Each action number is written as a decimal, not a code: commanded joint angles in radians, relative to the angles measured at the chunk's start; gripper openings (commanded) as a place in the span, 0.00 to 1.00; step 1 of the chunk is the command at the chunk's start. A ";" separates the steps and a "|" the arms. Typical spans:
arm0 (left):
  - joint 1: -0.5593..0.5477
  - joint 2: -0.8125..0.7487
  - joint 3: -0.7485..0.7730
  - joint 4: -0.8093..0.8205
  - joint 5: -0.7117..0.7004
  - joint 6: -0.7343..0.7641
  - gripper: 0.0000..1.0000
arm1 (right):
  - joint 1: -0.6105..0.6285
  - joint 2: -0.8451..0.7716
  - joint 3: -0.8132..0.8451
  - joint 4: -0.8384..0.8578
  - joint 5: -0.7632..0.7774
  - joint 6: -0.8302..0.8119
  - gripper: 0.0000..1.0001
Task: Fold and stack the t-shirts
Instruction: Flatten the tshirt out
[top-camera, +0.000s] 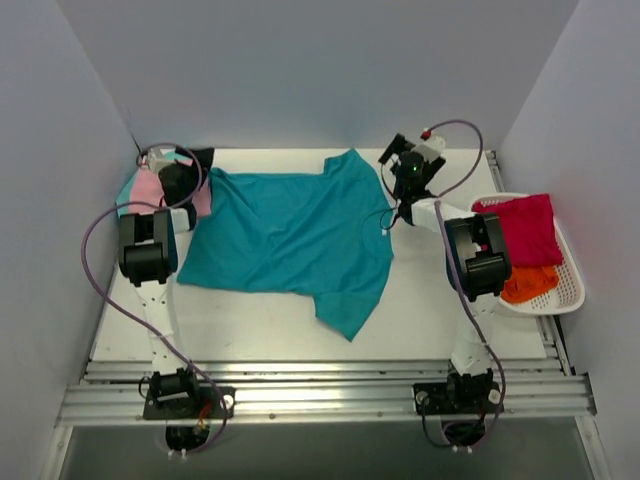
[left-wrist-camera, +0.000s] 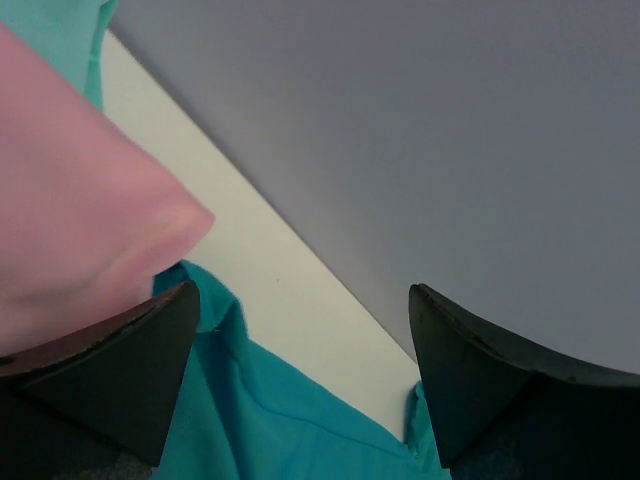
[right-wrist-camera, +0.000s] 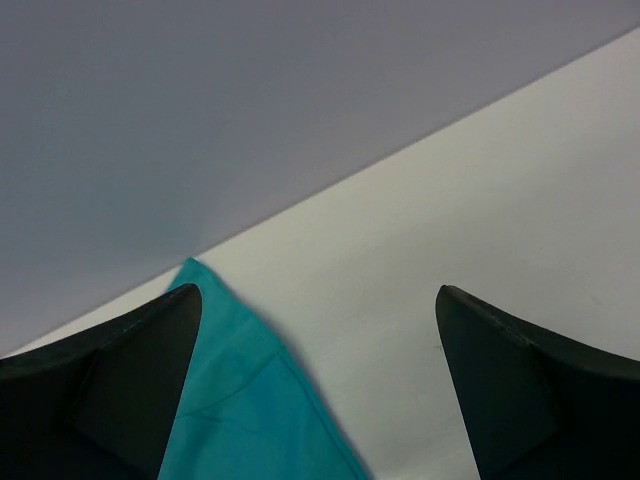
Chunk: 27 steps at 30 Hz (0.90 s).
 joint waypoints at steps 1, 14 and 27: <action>-0.002 -0.189 -0.017 0.169 0.030 0.015 0.94 | 0.044 -0.326 -0.120 0.188 0.156 -0.060 1.00; 0.053 -0.284 0.145 -0.089 0.327 -0.044 0.94 | 0.280 -1.051 -0.632 -0.234 0.313 0.126 1.00; -0.054 -1.148 -0.756 -0.660 -0.238 0.414 0.94 | 0.429 -1.192 -1.040 -0.432 -0.012 0.623 0.99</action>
